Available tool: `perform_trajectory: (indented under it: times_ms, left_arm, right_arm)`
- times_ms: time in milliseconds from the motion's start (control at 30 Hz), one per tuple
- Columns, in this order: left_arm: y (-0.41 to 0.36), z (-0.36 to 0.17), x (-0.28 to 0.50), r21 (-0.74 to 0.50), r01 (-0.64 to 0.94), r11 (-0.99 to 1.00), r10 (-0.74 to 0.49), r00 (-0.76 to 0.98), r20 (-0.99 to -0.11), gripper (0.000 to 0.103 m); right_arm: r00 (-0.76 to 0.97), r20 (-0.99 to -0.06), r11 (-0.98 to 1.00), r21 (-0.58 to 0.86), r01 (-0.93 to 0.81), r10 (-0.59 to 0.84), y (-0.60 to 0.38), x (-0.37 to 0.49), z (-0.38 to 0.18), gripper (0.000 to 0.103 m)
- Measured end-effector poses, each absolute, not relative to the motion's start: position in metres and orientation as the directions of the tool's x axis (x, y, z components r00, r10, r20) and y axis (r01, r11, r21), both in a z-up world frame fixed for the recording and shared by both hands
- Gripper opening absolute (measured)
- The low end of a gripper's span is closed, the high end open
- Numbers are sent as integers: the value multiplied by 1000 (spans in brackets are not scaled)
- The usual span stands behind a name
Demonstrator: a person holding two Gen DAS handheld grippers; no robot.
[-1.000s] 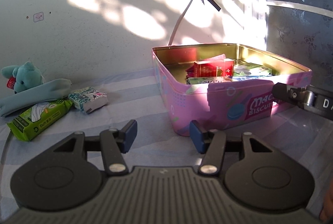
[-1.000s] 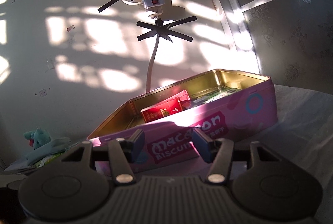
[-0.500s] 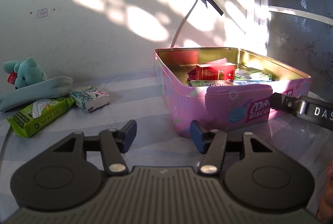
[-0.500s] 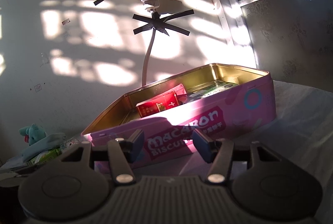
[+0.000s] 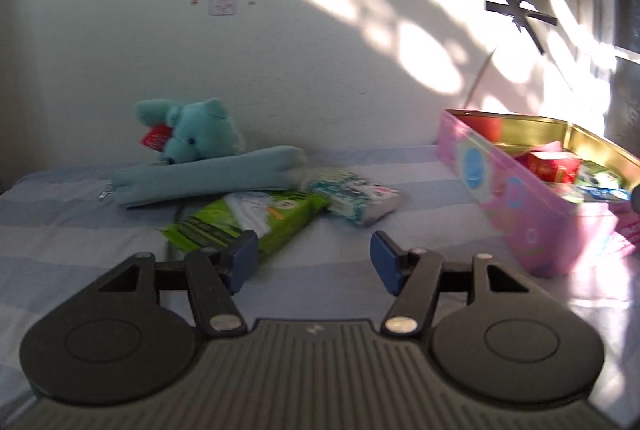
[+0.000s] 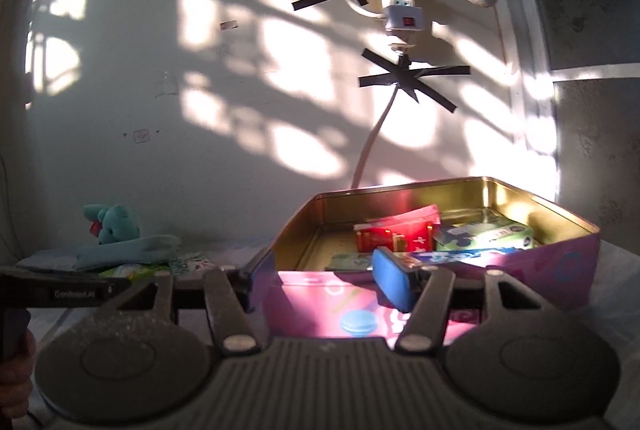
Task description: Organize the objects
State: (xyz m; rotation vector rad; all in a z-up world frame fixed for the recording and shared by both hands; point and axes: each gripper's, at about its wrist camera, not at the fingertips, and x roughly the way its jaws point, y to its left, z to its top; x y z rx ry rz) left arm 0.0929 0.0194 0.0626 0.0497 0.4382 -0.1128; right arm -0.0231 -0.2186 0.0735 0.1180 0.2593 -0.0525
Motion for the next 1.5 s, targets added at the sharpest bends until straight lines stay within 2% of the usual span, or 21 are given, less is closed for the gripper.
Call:
perform_trajectory:
  times_ms: [67, 133, 200, 300, 400, 467, 533, 600, 633, 700, 767, 833, 900, 1067, 1133, 1233, 1300, 1333, 1367, 1400, 1500]
  left_arm:
    - [58, 61, 108, -2, -12, 1000, 10, 899, -437, 64]
    - [99, 57, 120, -89, -142, 986, 88, 891, -445, 64]
    - [136, 51, 128, -175, -269, 947, 159, 867, -473, 64]
    - [172, 50, 132, -298, -346, 890, 161, 848, -506, 64]
    - [184, 52, 134, -340, -371, 864, 150, 834, -531, 64]
    - [189, 54, 134, -371, -355, 858, 117, 838, -533, 64]
    - [193, 57, 132, -371, -362, 855, 125, 839, -529, 64]
    - [199, 59, 131, -388, -368, 845, 125, 841, -526, 64]
    - [204, 60, 130, -404, -374, 835, 123, 842, -525, 64]
    - [212, 62, 129, -436, -385, 813, 120, 845, -522, 64]
    - [215, 63, 128, -453, -388, 803, 120, 849, -514, 64]
    - [213, 64, 127, -456, -385, 803, 124, 855, -503, 64]
    - [210, 66, 125, -450, -373, 811, 123, 861, -493, 64]
    - [193, 70, 122, -448, -271, 852, 47, 892, -449, 69]
    - [180, 71, 120, -455, -164, 875, -50, 905, -423, 69]
    - [145, 71, 115, -461, 113, 880, -308, 875, -373, 69]
    - [117, 69, 109, -445, 265, 855, -441, 823, -357, 69]
    - [97, 67, 104, -431, 343, 835, -508, 781, -363, 69]
    - [79, 66, 98, -421, 394, 817, -553, 744, -377, 69]
    - [62, 66, 91, -413, 439, 798, -591, 704, -393, 69]
    - [36, 69, 70, -337, 518, 786, -618, 673, -406, 70]
  right_arm:
    - [956, -282, 993, 102, -54, 81, -194, -4, 82, 60]
    - [909, -354, 974, 138, -181, 219, -165, 33, 86, 64]
    - [862, -409, 951, 204, -231, 298, -142, 71, 89, 64]
    - [824, -421, 921, 261, -289, 378, -103, 131, 100, 64]
    - [800, -448, 915, 142, -377, 400, -46, 181, 109, 66]
    - [782, -478, 901, 51, -430, 400, -11, 209, 107, 76]
    - [797, -503, 908, -55, -415, 333, 21, 236, 96, 76]
    - [793, -532, 914, -84, -397, 296, 38, 261, 84, 76]
    - [794, -542, 918, -97, -383, 274, 43, 271, 79, 74]
    - [776, -575, 919, -100, -382, 261, 47, 283, 68, 56]
    - [785, -554, 915, -97, -392, 277, 44, 275, 69, 42]
    - [796, -515, 903, -91, -419, 318, 35, 252, 77, 41]
    - [767, -510, 892, -2, -452, 388, 14, 225, 89, 41]
    - [577, -570, 810, 401, -427, 586, -72, 144, 95, 45]
    - [504, -576, 760, 560, -330, 644, -113, 116, 81, 45]
    - [470, -565, 701, 690, -180, 678, -170, 66, 57, 46]
    - [532, -581, 728, 678, -103, 616, -201, 36, 50, 48]
    - [582, -589, 760, 645, -79, 560, -214, 23, 51, 57]
    - [641, -596, 799, 600, -46, 484, -225, 9, 53, 76]
    - [697, -591, 831, 556, -13, 406, -234, -3, 56, 81]
    - [772, -544, 882, 469, -45, 328, -243, -31, 63, 81]
